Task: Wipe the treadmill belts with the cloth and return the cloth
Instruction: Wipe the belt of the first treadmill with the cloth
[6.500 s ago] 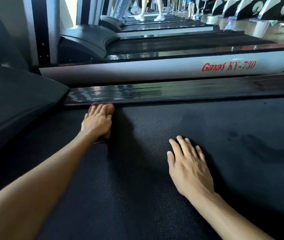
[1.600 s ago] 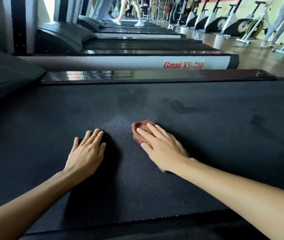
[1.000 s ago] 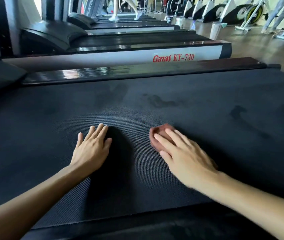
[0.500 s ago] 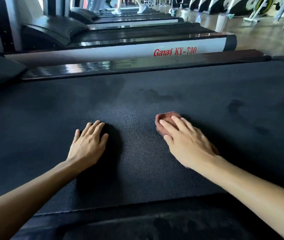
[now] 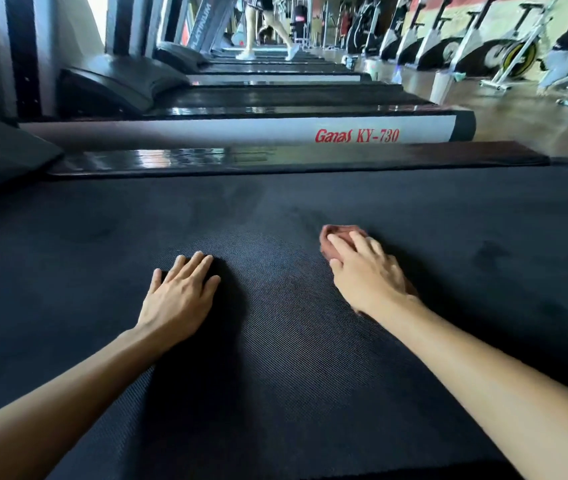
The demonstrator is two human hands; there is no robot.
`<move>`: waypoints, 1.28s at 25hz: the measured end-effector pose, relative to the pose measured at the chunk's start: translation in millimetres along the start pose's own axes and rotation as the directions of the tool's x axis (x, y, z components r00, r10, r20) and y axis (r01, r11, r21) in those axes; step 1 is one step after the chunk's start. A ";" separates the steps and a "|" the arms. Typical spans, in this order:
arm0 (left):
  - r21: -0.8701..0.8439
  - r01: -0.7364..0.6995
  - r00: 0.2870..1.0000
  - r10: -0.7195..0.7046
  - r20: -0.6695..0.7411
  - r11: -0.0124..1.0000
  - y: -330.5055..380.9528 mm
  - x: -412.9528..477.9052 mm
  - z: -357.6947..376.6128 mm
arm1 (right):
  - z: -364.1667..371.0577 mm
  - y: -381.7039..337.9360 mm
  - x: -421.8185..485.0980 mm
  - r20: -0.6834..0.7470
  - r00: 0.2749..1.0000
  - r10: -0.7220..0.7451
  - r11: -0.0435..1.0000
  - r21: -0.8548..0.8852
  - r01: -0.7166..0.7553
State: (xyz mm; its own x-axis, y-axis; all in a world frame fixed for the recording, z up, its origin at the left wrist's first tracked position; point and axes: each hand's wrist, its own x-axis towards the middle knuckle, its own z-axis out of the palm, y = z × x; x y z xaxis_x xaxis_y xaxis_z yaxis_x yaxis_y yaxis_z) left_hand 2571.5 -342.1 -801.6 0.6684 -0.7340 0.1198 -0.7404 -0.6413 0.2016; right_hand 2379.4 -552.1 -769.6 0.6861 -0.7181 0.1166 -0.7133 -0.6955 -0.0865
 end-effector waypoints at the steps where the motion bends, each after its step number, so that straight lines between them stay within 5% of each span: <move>1: 0.002 0.001 1.000 -0.001 -0.001 1.000 -1.1 4.8 0.1 | -1.5 3.1 -14.3 -0.027 0.999 0.034 0.998 -0.044 -0.035; 5: -0.016 0.015 1.000 -0.015 -0.004 1.000 -6.0 30.4 -0.5 | 6.9 -36.3 -49.4 -0.130 0.959 -0.251 0.968 -0.030 0.249; 9: 0.027 -0.002 1.000 0.003 -0.018 1.000 -10.5 36.9 1.8 | 15.7 -94.1 47.9 0.002 0.888 -0.460 0.882 0.114 0.456; 11: 0.065 -0.037 0.998 0.039 -0.042 0.997 -12.5 43.1 2.3 | 25.7 -97.0 101.8 0.047 0.925 -0.377 0.922 0.110 0.371; 13: 0.058 -0.051 0.996 0.054 -0.064 0.997 -14.9 57.7 0.1 | 26.2 -77.0 136.8 0.030 0.992 -0.126 0.988 0.090 0.123; 16: 0.056 -0.047 0.998 0.048 -0.028 0.997 -19.7 82.3 2.5 | 22.6 -46.0 115.0 0.007 0.993 0.122 0.993 -0.008 -0.121; 20: 0.036 -0.029 1.000 0.029 -0.001 0.999 -21.2 117.1 5.5 | 26.7 -61.0 65.5 -0.139 0.958 -0.249 0.969 -0.039 0.246; 23: 0.070 -0.028 0.999 0.031 -0.031 0.997 -22.8 136.6 6.5 | 29.1 -96.5 133.1 0.008 0.902 -0.431 0.896 0.123 0.427; 25: 0.070 -0.015 1.000 0.016 -0.019 0.997 -22.1 148.2 9.1 | 30.6 -90.9 189.0 0.077 0.925 -0.372 0.925 0.114 0.363; 29: 0.053 0.017 1.000 -0.016 -0.018 0.998 -27.0 176.2 13.8 | 34.7 -30.7 193.3 -0.004 1.000 0.021 1.000 -0.016 -0.021; 32: 0.047 0.043 0.997 -0.040 -0.067 0.998 -28.5 181.2 22.7 | 43.0 -52.9 156.1 -0.136 0.983 -0.124 0.992 -0.023 0.122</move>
State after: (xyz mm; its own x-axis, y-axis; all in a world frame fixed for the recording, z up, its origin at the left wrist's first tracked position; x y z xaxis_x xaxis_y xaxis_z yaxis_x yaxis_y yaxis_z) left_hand 2712.0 -461.9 -807.6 0.7008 -0.6911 0.1766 -0.7133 -0.6823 0.1605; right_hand 2530.4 -628.5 -789.4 0.7433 -0.6165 0.2597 -0.6276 -0.7770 -0.0486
